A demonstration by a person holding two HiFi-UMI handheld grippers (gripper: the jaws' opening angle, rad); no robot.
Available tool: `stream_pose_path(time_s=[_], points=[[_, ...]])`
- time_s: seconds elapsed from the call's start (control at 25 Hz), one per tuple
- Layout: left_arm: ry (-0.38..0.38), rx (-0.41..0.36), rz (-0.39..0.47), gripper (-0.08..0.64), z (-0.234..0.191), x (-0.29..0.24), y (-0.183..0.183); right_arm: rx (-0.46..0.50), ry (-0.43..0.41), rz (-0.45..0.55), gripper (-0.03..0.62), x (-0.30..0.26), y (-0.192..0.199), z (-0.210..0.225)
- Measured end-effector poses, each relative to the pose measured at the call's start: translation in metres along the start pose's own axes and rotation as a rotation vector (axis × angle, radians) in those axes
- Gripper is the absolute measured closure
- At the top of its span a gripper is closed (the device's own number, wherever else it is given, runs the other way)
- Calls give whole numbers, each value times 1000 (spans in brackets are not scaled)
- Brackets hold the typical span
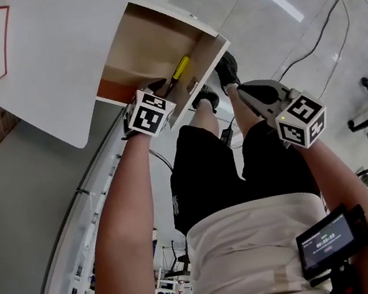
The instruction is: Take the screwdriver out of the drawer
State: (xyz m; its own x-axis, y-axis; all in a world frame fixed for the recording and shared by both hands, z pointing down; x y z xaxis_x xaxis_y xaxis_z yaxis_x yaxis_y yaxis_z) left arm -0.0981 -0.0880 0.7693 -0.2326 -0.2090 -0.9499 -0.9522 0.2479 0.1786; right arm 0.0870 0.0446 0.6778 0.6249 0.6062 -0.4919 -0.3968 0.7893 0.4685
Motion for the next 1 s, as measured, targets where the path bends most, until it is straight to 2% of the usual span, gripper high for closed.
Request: stream_pose_path(time_s=[0.12, 0.24, 0.48, 1.0], points=[[38, -9, -35, 408, -2, -9, 1, -14, 7, 0, 586, 0, 3, 2], [61, -15, -65, 405, -6, -19, 2, -26, 17, 6, 586, 0, 5, 5], [77, -65, -212, 405, -14, -36, 10, -50, 34, 11, 586, 0, 9, 12], [111, -31, -280, 414, -17, -60, 16, -88, 67, 18, 586, -3, 14, 19]])
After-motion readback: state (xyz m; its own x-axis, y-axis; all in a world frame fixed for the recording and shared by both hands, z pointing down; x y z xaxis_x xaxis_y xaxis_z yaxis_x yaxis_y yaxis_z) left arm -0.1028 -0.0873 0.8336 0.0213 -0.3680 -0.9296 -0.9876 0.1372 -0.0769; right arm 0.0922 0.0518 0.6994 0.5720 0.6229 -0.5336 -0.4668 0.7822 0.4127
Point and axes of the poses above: the fingertips, and each gripper's own axes: x backward along the fingers, z to its right, y out of its underside, the point moved 5 cm from there along x, backward along the fingers, and after that the axes turned 3 degrees about -y, right-handed, at the moved point
